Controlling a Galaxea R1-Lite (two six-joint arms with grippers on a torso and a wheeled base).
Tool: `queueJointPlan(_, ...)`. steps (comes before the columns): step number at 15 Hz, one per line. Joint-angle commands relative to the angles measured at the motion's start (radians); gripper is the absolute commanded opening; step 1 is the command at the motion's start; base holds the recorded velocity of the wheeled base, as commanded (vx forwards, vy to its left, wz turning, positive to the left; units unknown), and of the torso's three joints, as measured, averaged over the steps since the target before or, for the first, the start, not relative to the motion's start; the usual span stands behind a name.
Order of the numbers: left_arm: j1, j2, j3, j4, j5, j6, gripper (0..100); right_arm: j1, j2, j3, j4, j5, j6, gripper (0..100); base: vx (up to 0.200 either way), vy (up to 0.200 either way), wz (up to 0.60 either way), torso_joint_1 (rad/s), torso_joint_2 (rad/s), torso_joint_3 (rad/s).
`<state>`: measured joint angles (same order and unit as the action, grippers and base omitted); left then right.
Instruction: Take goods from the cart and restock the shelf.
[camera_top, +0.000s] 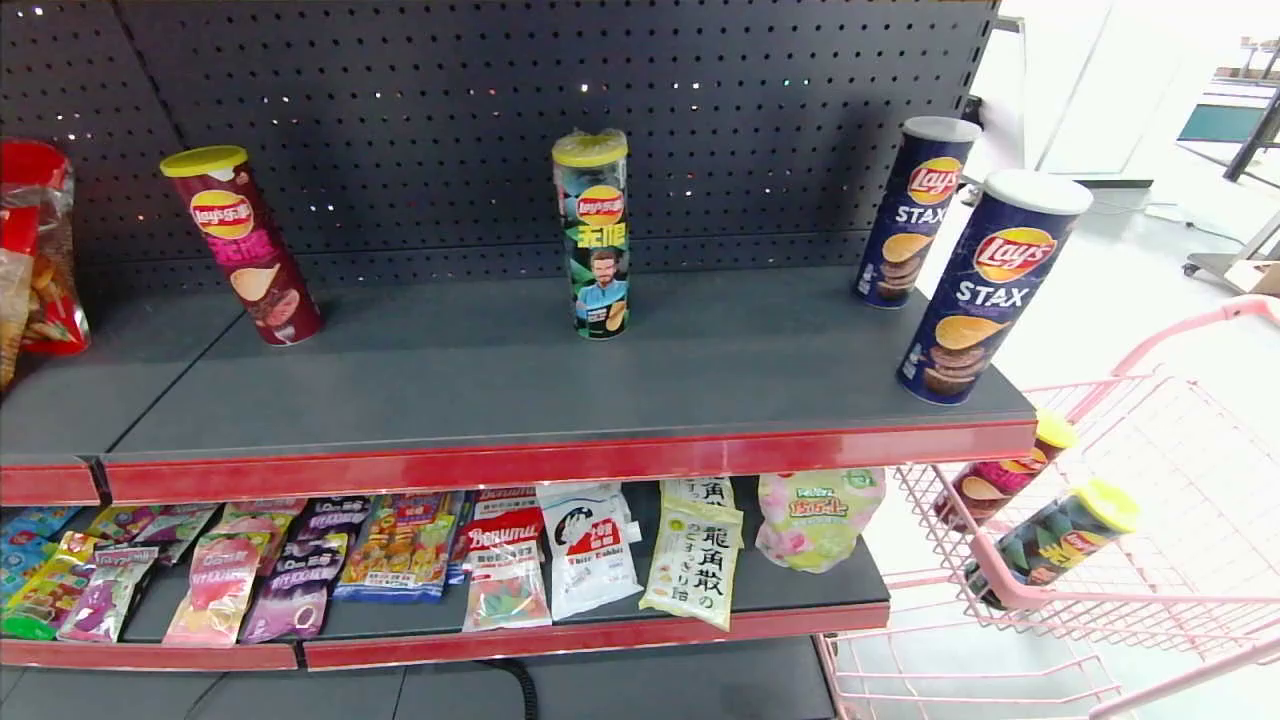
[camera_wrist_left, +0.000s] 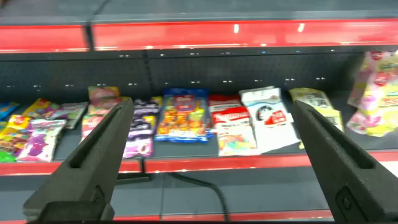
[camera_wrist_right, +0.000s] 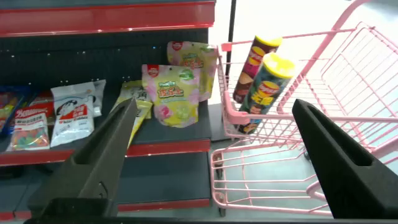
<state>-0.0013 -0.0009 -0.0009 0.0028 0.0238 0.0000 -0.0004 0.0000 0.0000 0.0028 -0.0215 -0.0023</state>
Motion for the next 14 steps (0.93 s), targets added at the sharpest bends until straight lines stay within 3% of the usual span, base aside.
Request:
queueJointPlan(1,0.000,0.001,0.001,0.000,0.001,0.000,100,0.000,0.000,0.000,0.000,0.000,0.001,100,0.000,-0.200,0.00,-0.002,0.00,0.007)
queueJointPlan(8,0.000,0.001,0.001,0.000,0.001,0.000,100,0.000,0.000,0.000,0.000,0.000,0.001,100,0.000,-0.200,0.00,0.004,0.00,0.004)
queueJointPlan(11,0.000,0.001,0.001,0.000,0.001,0.000,100,0.000,0.000,0.000,0.000,0.000,0.001,100,0.000,0.000,0.00,0.000,0.00,0.000)
queueJointPlan(14,0.000,0.001,0.001,0.000,0.001,0.000,100,0.000,0.000,0.000,0.000,0.000,0.002,100,0.000,0.000,-0.60,0.001,0.00,0.001)
